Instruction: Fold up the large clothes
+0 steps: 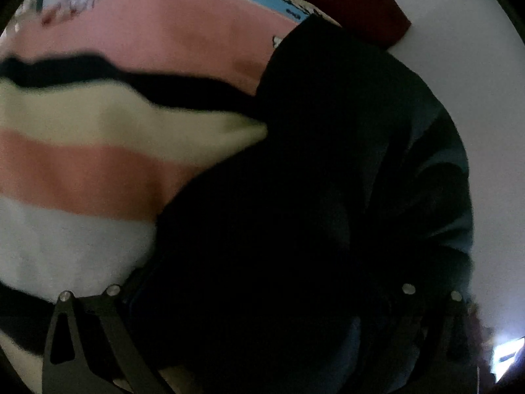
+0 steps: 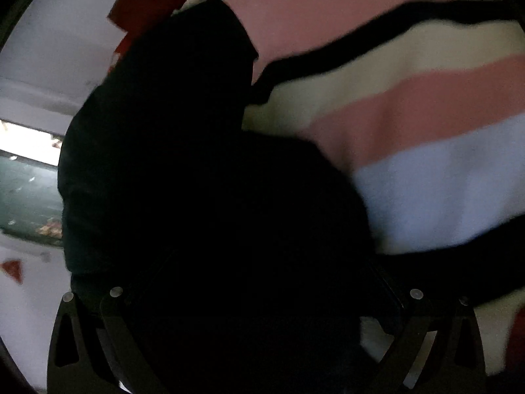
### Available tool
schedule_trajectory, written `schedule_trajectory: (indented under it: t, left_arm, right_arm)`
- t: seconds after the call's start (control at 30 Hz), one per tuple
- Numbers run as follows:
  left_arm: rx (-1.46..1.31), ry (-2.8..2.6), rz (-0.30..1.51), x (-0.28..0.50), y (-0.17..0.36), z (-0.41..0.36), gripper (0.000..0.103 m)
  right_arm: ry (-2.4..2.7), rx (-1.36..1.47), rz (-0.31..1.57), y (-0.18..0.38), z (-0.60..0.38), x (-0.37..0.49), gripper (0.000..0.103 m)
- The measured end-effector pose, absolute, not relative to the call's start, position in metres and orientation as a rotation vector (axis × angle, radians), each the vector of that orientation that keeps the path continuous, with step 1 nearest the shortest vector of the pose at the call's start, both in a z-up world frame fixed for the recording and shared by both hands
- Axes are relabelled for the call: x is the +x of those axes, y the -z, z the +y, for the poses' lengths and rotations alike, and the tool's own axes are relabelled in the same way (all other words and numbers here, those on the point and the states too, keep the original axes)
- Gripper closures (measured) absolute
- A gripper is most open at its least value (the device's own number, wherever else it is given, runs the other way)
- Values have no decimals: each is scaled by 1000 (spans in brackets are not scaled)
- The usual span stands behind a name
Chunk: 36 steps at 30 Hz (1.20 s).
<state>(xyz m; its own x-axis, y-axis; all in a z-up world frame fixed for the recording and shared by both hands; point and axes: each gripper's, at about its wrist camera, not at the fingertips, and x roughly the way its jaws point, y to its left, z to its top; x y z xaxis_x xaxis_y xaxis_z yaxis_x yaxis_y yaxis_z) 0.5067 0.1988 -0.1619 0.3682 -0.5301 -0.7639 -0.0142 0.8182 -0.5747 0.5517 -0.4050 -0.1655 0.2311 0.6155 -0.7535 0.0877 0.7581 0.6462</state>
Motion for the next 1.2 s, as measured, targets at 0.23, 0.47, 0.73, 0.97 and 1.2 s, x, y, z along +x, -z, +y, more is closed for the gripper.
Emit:
schedule_trajectory:
  t: [0.23, 0.47, 0.73, 0.97, 1.2]
  left_arm:
    - [-585, 477, 1112, 498, 169, 194, 0]
    - [-535, 429, 1033, 481, 154, 147, 38]
    - [-542, 449, 978, 457, 110, 112, 79]
    - [-561, 493, 847, 424, 44, 114, 82]
    - [-578, 507, 812, 380, 0, 143, 82]
  right_arm:
    - [-588, 671, 1278, 179, -395, 551, 1]
    - [-620, 626, 1220, 180, -389, 541, 6]
    - [-654, 580, 1120, 135, -373, 515, 68]
    - [-684, 440, 979, 54, -355, 491, 80]
    - [-738, 427, 941, -13, -353, 453, 80]
